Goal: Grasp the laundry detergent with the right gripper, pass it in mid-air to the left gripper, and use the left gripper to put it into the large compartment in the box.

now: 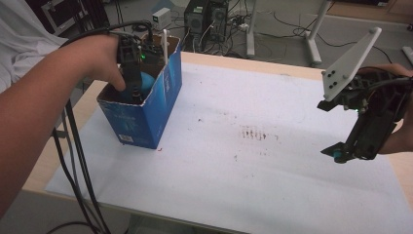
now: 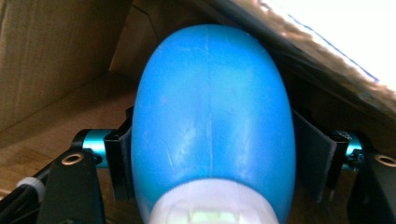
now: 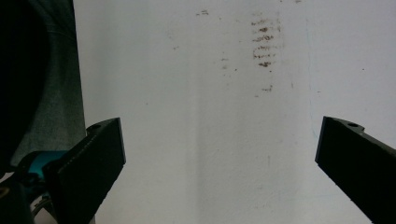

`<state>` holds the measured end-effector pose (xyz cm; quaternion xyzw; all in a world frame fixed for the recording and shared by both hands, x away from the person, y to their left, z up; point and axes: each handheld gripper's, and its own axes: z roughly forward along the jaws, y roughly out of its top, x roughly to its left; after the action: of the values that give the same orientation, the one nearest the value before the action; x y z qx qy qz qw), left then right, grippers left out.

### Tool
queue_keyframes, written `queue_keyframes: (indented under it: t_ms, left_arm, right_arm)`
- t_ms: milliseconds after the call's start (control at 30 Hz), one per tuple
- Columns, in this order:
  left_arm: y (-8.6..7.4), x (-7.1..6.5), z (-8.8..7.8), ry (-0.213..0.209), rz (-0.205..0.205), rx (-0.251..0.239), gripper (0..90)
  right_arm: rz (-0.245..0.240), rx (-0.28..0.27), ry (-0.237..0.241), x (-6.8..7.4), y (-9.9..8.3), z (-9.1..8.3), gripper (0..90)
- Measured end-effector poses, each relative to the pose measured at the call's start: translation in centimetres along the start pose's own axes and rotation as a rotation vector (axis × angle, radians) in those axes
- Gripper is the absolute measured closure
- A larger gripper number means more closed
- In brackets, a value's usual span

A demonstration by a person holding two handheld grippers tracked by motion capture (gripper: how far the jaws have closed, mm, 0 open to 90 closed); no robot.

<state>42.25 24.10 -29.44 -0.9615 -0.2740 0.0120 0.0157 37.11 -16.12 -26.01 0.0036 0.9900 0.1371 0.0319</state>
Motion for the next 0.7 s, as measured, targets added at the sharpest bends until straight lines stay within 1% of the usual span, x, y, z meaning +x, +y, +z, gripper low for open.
queue_keyframes:
  t_ms: [100, 200, 300, 367, 433, 567, 633, 700]
  left_arm:
    - [-0.1, 0.1, -0.3, -0.003, -0.004, -0.007, 27.1]
    - [-0.3, 0.3, -0.7, -0.009, -0.023, -0.010, 24.2]
    - [-0.3, 0.3, -1.2, -0.014, -0.022, -0.021, 21.6]
    - [-0.3, 0.3, -1.6, -0.013, -0.022, -0.018, 21.4]
    - [-0.3, 0.3, -1.9, 0.000, -0.029, -0.014, 20.0]
    - [-0.3, 0.2, -2.9, -0.004, -0.037, -0.014, 18.8]
    - [-0.3, 0.2, -3.4, 0.003, -0.033, -0.011, 17.4]
    - [-0.3, 0.2, -4.0, 0.017, -0.036, -0.014, 16.1]
  right_arm:
    - [0.003, 0.003, 0.001, 0.0, 0.0, 0.0, 0.7]
    - [0.005, 0.001, 0.002, 0.0, 0.0, 0.0, 0.7]
    - [0.005, 0.001, 0.004, 0.0, 0.0, 0.0, 0.7]
    - [-0.002, 0.002, 0.002, 0.0, 0.0, -0.1, 0.7]
    - [0.003, 0.003, 0.003, 0.0, 0.0, -0.1, 0.7]
    - [-0.002, 0.000, 0.003, 0.0, -0.1, -0.3, 0.7]
    - [0.009, 0.006, 0.001, 0.1, -0.2, -0.3, 0.7]
    - [0.007, 0.003, -0.003, 0.0, -0.3, -0.4, 0.7]
